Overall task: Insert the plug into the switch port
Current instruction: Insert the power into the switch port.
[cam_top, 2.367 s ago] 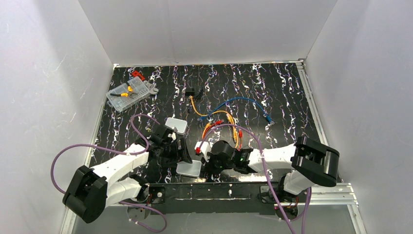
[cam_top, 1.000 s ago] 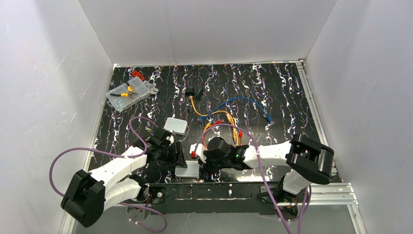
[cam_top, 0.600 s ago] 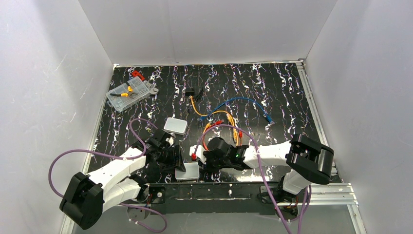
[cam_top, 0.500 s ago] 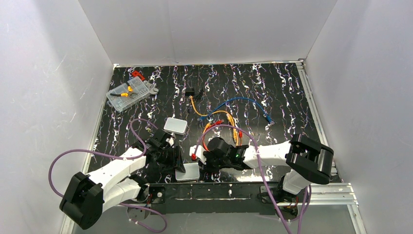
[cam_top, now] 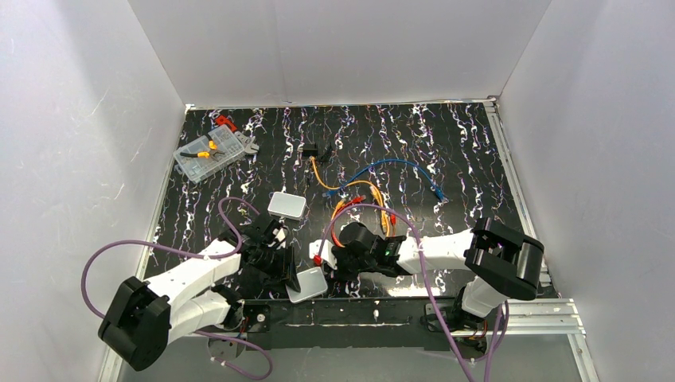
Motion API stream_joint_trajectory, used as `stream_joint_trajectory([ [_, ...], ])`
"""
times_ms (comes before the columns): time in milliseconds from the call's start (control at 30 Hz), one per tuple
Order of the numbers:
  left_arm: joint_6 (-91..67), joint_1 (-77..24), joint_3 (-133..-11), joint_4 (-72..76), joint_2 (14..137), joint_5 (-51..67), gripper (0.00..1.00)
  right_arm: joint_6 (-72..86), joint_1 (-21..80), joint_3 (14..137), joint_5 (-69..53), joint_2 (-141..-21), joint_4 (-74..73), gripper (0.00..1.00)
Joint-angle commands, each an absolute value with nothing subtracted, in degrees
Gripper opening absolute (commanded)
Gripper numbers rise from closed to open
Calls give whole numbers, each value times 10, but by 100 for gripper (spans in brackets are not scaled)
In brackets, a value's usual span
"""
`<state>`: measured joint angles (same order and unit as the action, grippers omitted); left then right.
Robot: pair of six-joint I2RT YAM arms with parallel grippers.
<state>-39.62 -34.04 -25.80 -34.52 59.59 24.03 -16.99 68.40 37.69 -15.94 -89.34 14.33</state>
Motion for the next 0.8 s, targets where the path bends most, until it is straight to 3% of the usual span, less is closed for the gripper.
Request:
stream_joint_trajectory([
  [0, -415, -352, -294, -203, 589, 382, 33, -199, 702, 410, -267, -870, 325, 1],
  [367, -407, -352, -317, -204, 628, 360, 26, -206, 705, 367, -301, -820, 262, 1],
  [767, -399, -352, -336, -194, 671, 367, 23, -152, 718, 348, -270, -836, 335, 1],
])
